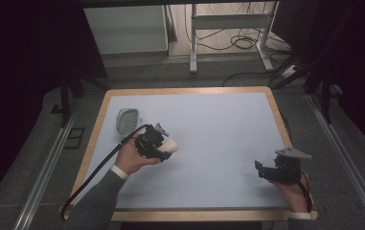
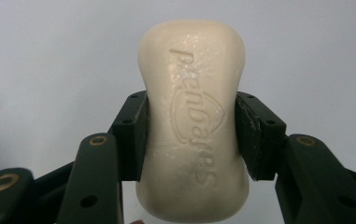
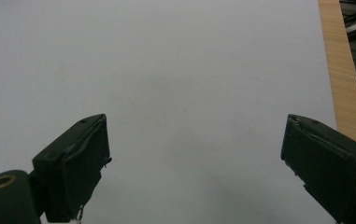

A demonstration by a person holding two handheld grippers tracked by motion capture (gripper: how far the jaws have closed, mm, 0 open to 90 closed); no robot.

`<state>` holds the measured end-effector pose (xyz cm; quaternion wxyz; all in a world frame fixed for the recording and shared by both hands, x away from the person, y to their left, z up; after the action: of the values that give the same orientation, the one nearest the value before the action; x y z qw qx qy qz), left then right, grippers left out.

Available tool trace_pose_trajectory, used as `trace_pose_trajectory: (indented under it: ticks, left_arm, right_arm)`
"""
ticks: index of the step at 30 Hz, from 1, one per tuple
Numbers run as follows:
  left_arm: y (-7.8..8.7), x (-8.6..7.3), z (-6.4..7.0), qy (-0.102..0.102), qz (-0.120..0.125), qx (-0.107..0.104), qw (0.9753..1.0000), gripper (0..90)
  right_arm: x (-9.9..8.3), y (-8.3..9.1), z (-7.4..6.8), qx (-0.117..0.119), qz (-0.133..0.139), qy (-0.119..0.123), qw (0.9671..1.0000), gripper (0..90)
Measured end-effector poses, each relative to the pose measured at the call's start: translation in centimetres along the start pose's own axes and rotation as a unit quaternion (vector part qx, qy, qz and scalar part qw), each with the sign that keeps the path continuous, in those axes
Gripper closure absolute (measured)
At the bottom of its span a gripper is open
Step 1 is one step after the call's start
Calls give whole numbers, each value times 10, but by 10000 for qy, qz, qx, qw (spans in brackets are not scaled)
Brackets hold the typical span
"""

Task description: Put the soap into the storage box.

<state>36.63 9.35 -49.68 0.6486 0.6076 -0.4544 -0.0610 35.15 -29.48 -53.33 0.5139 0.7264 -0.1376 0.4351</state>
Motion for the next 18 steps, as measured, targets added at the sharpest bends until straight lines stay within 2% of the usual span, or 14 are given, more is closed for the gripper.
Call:
trace_pose_trajectory:
  ticks: [6,8,18]
  left_arm:
    - [4,2,-7,107,71,45,9999,494]
    - [5,3,-10,81,51,125,9999,494]
    - [6,7,-13,90,64,129,9999,494]
  right_arm:
    - [0,0,0,8,15,10,10000,77]
    - [0,0,0,5,14,8,10000,78]
    - [0,0,1,-12,12,11,10000,78]
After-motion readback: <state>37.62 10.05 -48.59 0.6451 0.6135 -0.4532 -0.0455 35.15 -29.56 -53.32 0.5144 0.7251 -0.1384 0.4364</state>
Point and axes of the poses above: each handheld gripper's, and its own axes: y roughly backward along the jaws, x roughly out of its top, z roughly to its right, the point moved 6 cm from there along -y, roughly forward along the jaws, and after that the axes turned 12 degrees about x, right-handed, at the moved point
